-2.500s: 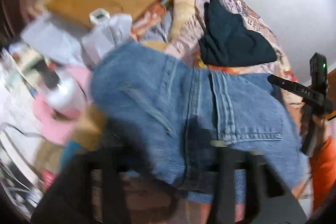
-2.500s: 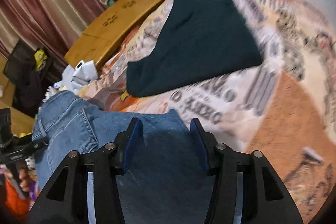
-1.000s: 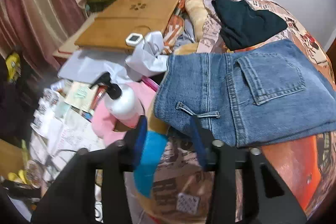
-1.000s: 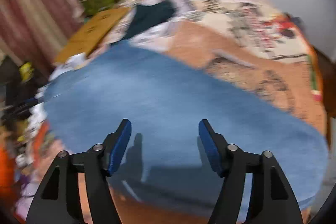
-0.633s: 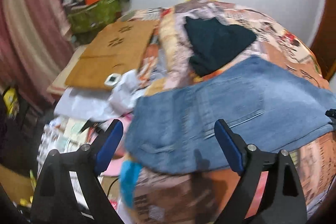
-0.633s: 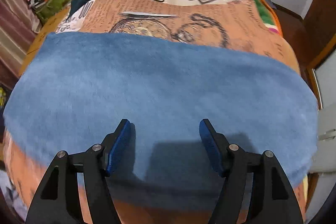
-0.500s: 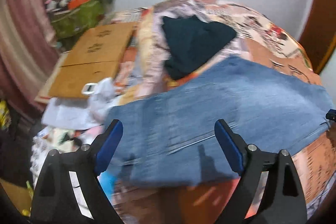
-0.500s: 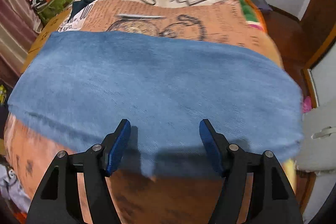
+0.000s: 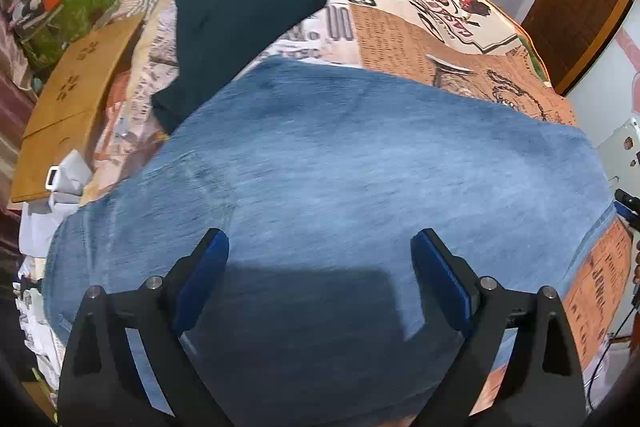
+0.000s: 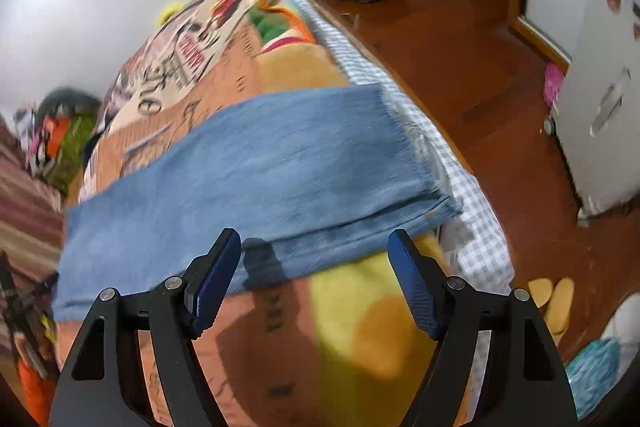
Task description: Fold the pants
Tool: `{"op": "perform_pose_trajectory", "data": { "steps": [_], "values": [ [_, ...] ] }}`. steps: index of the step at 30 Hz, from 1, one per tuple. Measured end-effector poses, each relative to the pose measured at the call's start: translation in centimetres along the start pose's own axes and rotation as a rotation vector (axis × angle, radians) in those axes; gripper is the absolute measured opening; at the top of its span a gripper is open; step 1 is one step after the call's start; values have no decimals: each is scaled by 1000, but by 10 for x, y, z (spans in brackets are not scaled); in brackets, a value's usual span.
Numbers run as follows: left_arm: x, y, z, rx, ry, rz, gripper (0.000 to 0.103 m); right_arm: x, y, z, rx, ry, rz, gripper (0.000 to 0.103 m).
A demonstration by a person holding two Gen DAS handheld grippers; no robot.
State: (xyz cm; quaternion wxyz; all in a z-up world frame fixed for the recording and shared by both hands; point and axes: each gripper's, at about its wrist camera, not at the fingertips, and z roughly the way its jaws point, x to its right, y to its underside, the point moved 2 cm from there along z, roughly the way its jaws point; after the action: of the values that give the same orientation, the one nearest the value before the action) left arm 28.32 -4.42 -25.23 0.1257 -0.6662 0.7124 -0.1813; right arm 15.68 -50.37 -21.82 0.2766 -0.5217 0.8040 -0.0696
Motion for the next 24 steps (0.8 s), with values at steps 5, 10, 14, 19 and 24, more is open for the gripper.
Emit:
{"op": "perform_pose_trajectory", "data": {
  "steps": [5, 10, 14, 19, 24],
  "values": [
    [30, -9, 8, -24, 1, 65, 98, 9, -6, 23, -36, -73, 106, 69],
    [59, -16, 16, -51, 37, 99, 98, 15, -6, 15, -19, -82, 140, 28],
    [82, -18, 20, -50, 34, 137, 98, 20, -11, 1, 45, -29, 82, 4],
    [102, -18, 22, -50, 34, 167, 98, 23, -14, -8, 65, 36, 36, 4],
    [115, -15, 21, -46, 50, 190, 98, 30, -13, -22, 29, 134, 55, 21]
  ]
}}
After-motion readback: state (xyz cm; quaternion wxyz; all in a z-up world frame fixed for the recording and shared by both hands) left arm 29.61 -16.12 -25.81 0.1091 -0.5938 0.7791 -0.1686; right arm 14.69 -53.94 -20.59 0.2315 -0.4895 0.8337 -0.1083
